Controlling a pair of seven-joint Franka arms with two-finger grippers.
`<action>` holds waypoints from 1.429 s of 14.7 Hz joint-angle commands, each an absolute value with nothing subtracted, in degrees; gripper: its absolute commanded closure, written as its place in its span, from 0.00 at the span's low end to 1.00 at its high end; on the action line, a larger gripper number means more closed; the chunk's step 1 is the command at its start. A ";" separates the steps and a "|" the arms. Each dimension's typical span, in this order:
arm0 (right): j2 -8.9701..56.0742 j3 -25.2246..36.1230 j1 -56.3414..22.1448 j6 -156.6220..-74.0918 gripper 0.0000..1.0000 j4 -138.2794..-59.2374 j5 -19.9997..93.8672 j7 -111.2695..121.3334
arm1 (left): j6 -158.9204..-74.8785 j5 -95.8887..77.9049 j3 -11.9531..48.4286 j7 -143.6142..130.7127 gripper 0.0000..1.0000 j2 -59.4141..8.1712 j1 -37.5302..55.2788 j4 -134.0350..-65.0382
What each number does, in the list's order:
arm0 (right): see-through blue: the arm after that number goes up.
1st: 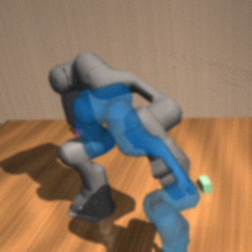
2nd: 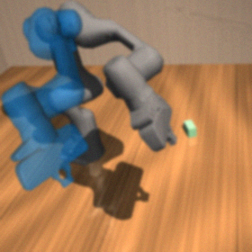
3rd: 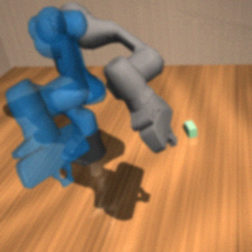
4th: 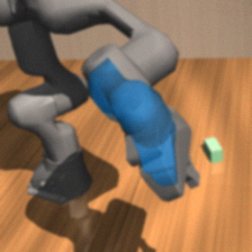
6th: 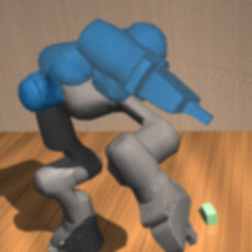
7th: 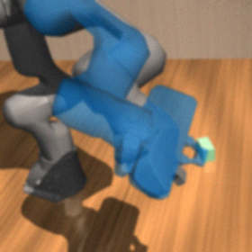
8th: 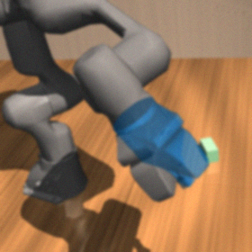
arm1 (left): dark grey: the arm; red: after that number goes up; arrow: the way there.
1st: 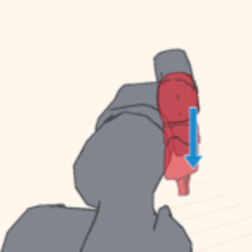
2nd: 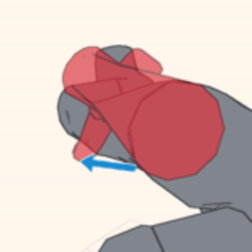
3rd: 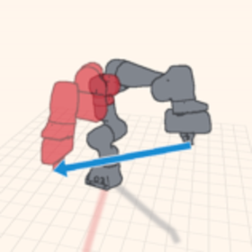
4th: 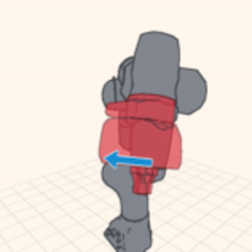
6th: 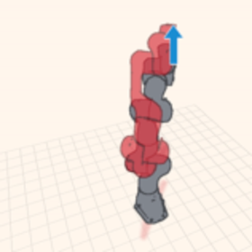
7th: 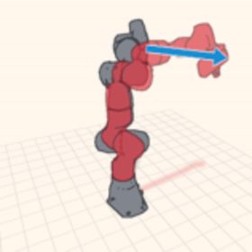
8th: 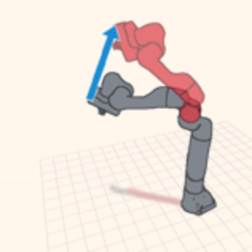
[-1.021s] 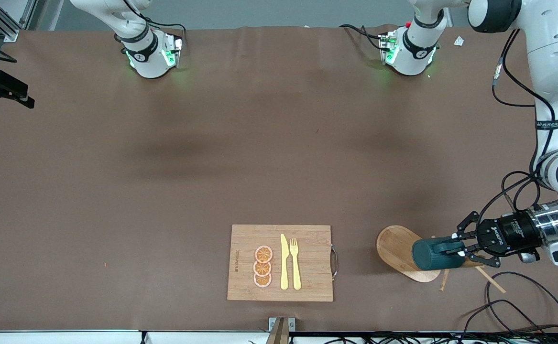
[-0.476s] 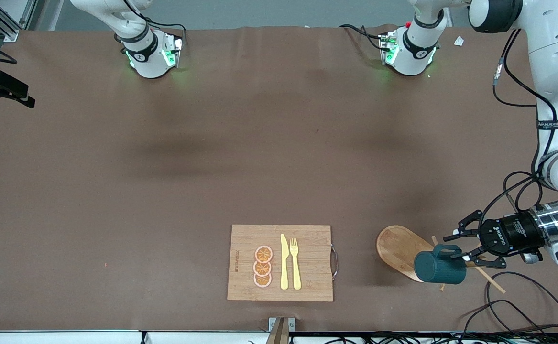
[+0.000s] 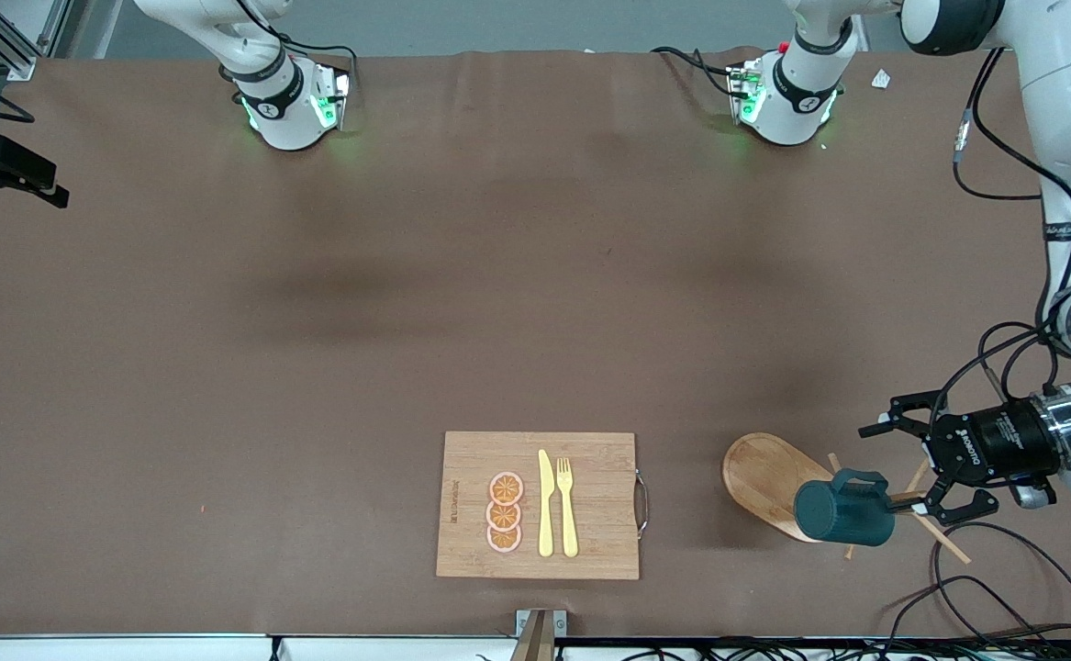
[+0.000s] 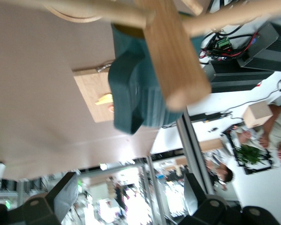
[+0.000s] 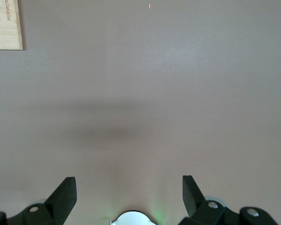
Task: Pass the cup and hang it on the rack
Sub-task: 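Open the left gripper and pull it away from the mug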
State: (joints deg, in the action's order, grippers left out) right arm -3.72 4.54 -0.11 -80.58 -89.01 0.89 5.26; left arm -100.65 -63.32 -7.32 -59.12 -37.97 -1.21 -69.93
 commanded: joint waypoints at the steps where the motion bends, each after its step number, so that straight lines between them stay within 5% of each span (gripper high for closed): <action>1: -4.66 4.13 0.09 -80.60 0.00 -89.82 0.18 4.40 | -100.28 -54.09 -7.21 -58.62 0.00 -33.06 2.01 -70.93; 11: -4.66 4.13 0.18 -80.68 0.00 -89.82 0.35 4.31 | -95.89 -9.79 0.70 -40.37 0.00 -20.05 8.44 -71.37; 18: -4.57 4.13 0.26 -80.68 0.00 -89.82 0.35 4.57 | -84.21 -5.20 1.14 -23.48 0.00 -12.06 5.36 -72.24; 21: -4.57 4.13 0.26 -80.95 0.00 -89.82 0.35 4.57 | -83.85 -4.04 1.23 -15.41 0.00 -5.47 3.26 -79.26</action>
